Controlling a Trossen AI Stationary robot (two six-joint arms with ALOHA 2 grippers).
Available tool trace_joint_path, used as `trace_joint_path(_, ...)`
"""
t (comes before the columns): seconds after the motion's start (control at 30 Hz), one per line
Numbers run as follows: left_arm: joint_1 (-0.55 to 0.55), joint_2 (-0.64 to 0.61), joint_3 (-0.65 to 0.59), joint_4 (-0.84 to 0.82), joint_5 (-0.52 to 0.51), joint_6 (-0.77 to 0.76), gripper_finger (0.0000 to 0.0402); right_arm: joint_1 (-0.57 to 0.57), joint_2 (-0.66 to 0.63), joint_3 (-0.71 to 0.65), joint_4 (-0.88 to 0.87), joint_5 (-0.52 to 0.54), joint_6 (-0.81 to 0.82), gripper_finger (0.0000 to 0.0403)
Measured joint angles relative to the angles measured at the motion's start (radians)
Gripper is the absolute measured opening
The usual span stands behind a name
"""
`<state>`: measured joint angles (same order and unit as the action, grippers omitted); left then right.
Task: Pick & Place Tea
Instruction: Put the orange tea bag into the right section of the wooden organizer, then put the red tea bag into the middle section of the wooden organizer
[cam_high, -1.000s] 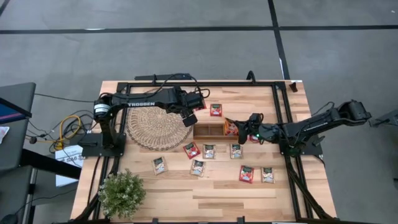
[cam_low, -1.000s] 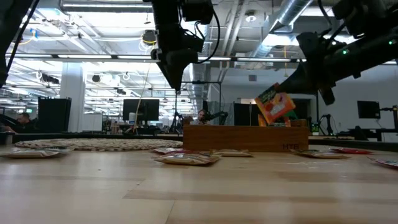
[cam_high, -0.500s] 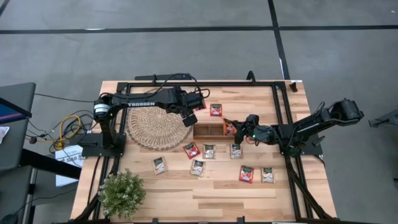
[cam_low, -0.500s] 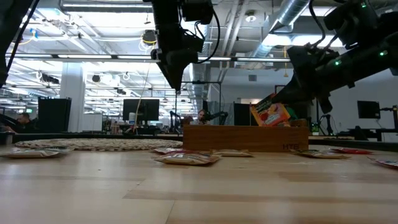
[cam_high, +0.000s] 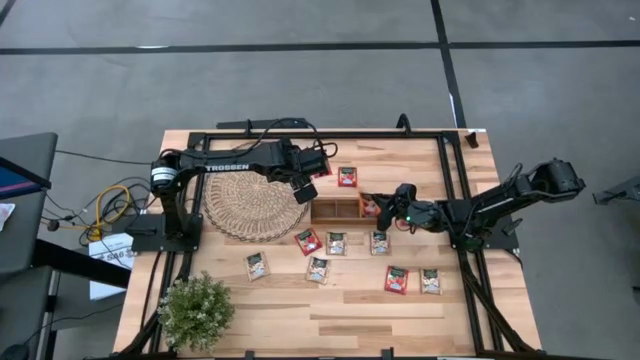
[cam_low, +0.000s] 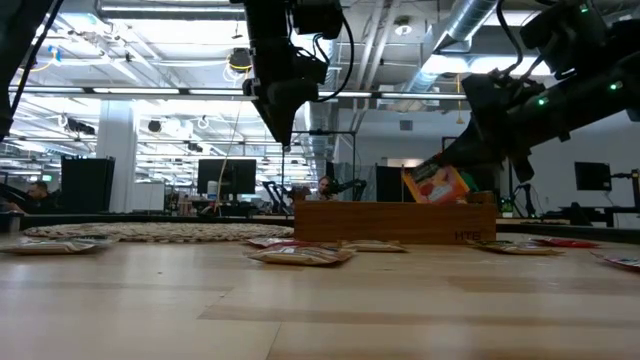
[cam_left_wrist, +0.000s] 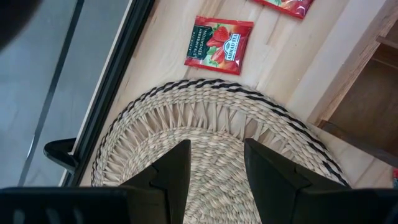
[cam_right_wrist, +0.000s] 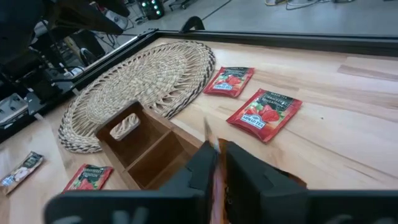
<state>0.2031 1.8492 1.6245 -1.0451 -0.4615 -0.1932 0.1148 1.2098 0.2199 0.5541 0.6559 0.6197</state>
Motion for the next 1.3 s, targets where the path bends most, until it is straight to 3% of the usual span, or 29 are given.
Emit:
trace_joint_path(0.4, 0.000, 0.000, 0.000, 0.000, -0.001, 0.001, 0.0142, -0.028, 0.000, 0.000, 0.004, -0.002, -0.003, 0.0131)
trace_joint_path(0.53, 0.000, 0.000, 0.000, 0.000, -0.001, 0.020, 0.0142, -0.028, -0.028, 0.004, 0.049, -0.002, -0.054, 0.0133)
trace_joint_path(0.7, 0.000, 0.000, 0.000, 0.008, -0.001, 0.028, 0.0142, -0.048, -0.124, 0.068, 0.053, -0.001, -0.284, 0.0117)
trace_joint_path(0.83, 0.000, 0.000, 0.000, 0.031, -0.001, 0.050, 0.0142, -0.102, -0.210, 0.142, -0.058, -0.002, -0.420, 0.0107)
trace_joint_path(0.93, 0.003, 0.000, 0.000, 0.048, 0.019, 0.050, 0.0142, -0.158, -0.262, 0.215, -0.245, -0.013, -0.468, 0.0107)
trace_joint_path(1.03, 0.010, 0.000, 0.000, 0.070, 0.039, 0.050, 0.0142, -0.239, -0.282, 0.299, -0.455, -0.113, -0.475, 0.0110)
trace_joint_path(1.13, 0.023, 0.000, 0.000, 0.097, 0.047, 0.050, 0.0142, -0.338, -0.264, 0.384, -0.619, -0.298, -0.523, 0.0113)
trace_joint_path(1.3, 0.068, 0.000, 0.000, 0.125, 0.050, 0.038, 0.0142, -0.495, -0.162, 0.512, -0.755, -0.529, -0.604, 0.0113)
